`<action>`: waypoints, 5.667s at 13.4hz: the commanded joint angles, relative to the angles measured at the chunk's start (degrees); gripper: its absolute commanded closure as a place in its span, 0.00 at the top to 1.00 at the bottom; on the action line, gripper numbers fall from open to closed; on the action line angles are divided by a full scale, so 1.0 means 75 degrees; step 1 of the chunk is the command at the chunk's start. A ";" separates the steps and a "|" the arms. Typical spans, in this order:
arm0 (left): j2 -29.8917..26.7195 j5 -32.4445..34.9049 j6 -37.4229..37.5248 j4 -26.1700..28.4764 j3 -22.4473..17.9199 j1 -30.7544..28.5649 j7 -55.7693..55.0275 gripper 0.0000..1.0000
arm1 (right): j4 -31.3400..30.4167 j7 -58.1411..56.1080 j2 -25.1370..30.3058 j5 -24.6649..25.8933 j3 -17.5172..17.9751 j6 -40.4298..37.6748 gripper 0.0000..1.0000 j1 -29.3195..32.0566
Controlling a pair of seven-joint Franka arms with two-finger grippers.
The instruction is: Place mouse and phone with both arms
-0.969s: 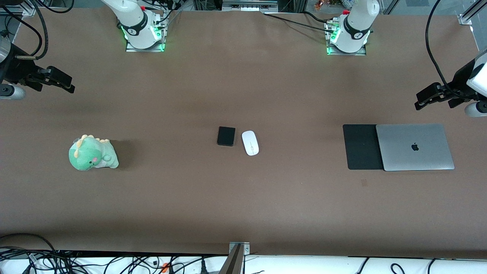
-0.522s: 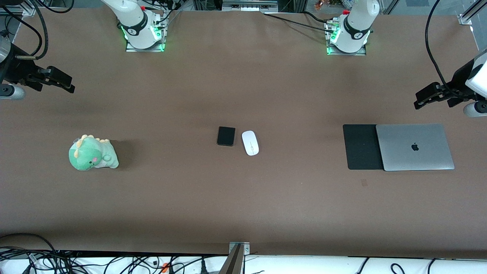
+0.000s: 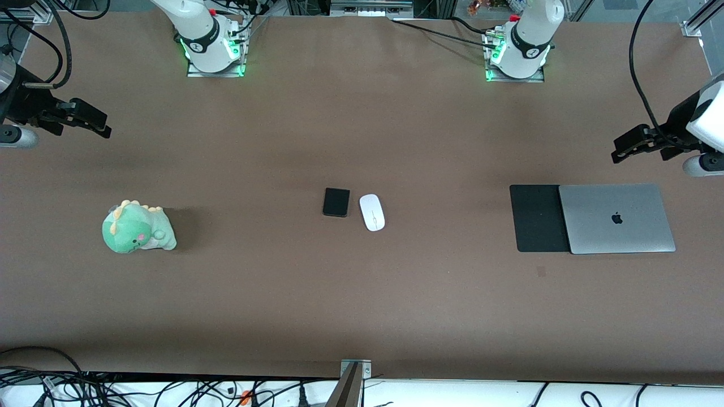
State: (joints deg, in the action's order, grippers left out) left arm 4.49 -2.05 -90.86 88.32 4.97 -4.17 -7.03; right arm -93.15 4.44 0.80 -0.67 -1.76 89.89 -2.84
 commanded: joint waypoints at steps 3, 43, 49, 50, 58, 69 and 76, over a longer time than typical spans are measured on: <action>0.0630 -0.0805 -0.0200 -0.0127 0.0262 0.0227 -0.0910 1.00 | 0.0186 0.0076 -0.0048 -0.0109 -0.0012 -0.0161 1.00 -0.0007; 0.6667 0.1410 -0.4608 -0.2213 0.0275 0.5443 -0.8379 0.68 | 0.0174 0.0005 -0.0060 -0.0133 -0.0023 -0.0161 1.00 0.0016; 0.6515 0.1480 -0.4550 -0.2144 0.0240 0.5244 -0.8134 0.61 | 0.0186 0.0005 -0.0071 -0.0133 -0.0023 -0.0161 1.00 0.0016; 0.6398 0.1492 -0.4480 -0.2097 0.0228 0.5139 -0.8052 0.61 | 0.0186 0.0005 -0.0071 -0.0133 -0.0023 -0.0161 1.00 0.0016; 0.3752 0.1364 -0.4174 0.0385 0.0380 0.3254 -0.5676 0.61 | 0.0174 -0.0111 -0.0130 -0.0121 -0.0012 -0.0184 1.00 -0.0007; 0.1558 0.1363 -0.5540 0.4109 0.0474 -0.0133 -0.0507 0.62 | 0.0127 0.0926 -0.1112 -0.0168 0.0000 0.0153 1.00 -0.1552; 0.2318 0.1481 -0.7864 0.5158 0.0427 -0.0581 -0.0035 0.64 | 0.0116 0.3833 -0.2800 -0.0250 0.0000 0.2543 1.00 -0.3264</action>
State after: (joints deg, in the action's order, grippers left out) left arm 20.47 7.26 -147.53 127.12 7.52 -7.54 -7.82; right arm -93.31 28.00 -17.41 -1.96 -1.22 105.74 -25.06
